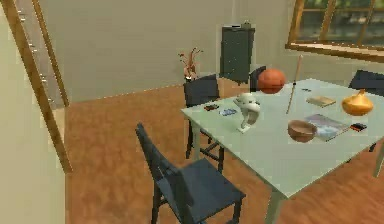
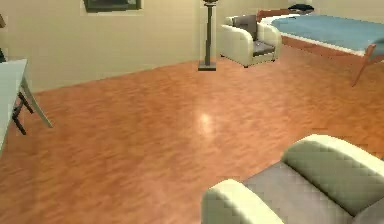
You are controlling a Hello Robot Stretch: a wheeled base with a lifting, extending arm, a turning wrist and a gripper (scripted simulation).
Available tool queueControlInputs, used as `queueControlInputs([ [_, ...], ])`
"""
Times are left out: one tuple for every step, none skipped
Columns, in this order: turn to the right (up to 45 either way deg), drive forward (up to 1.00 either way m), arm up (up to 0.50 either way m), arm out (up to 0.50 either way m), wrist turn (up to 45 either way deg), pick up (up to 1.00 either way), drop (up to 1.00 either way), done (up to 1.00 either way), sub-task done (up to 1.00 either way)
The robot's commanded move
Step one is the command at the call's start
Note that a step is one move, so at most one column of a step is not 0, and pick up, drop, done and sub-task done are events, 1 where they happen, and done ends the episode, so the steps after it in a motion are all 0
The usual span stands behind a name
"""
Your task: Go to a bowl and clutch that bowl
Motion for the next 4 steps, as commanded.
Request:
queueControlInputs([
  [45.0, 0.00, 0.00, 0.00, 0.0, 0.00, 0.00, 0.00, 0.00],
  [12.0, 0.00, 0.00, 0.00, 0.0, 0.00, 0.00, 0.00, 0.00],
  [3.0, 0.00, 0.00, 0.00, 0.0, 0.00, 0.00, 0.00, 0.00],
  [0.0, 0.05, 0.00, 0.00, 0.0, 0.00, 0.00, 0.00, 0.00],
])
